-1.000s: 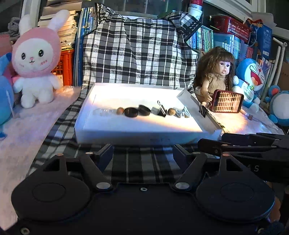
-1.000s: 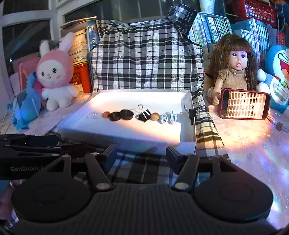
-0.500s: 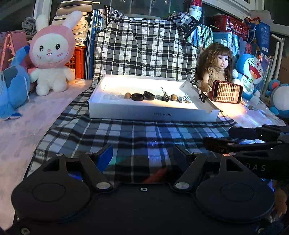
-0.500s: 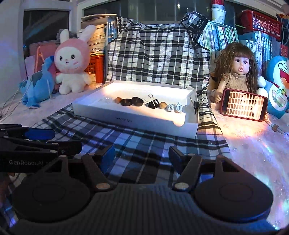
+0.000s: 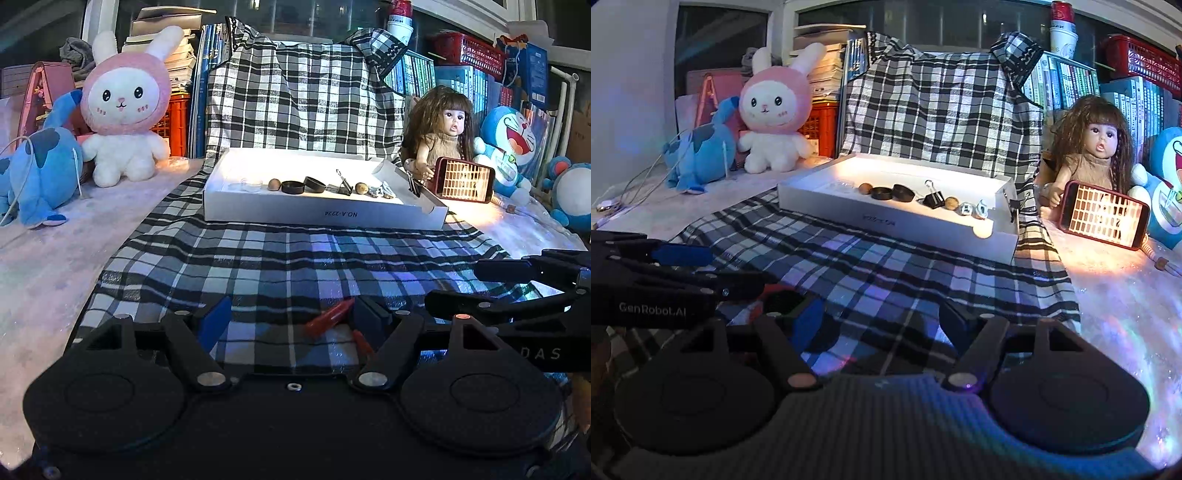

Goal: Organize rigid objects
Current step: 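Grasp a red stick with the left tool while the right tool grasps a black disc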

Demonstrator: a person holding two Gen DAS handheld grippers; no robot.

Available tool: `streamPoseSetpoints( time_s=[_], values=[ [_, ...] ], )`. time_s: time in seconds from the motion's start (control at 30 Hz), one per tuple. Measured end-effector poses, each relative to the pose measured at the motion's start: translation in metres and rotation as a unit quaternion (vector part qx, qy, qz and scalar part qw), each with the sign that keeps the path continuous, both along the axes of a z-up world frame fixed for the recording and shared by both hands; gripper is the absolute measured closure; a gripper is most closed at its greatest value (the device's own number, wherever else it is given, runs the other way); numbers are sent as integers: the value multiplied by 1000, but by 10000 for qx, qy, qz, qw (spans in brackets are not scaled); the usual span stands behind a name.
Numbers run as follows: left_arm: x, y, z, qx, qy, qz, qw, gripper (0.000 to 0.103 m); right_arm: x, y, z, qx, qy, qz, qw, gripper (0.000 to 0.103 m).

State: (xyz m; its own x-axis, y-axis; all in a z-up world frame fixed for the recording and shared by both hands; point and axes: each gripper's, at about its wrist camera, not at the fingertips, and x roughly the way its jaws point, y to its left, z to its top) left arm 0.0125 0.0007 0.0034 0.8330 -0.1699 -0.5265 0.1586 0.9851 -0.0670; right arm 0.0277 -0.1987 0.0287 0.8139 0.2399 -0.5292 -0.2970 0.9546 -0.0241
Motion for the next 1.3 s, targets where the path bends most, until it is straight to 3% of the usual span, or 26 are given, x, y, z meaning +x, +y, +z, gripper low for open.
streamPoseSetpoints(
  time_s=[0.4,1.03,1.3],
  values=[
    [-5,1,-12,69,121,-93,9999,34,-10,6,-10,-39,102,208,9997,23],
    [6,-11,-13,58,53,-424,9991,62,-5,11,-19,12,184,202,9996,22],
    [8,-2,-14,112,56,-132,9998,62,-5,10,-19,64,165,191,9997,22]
  ],
)
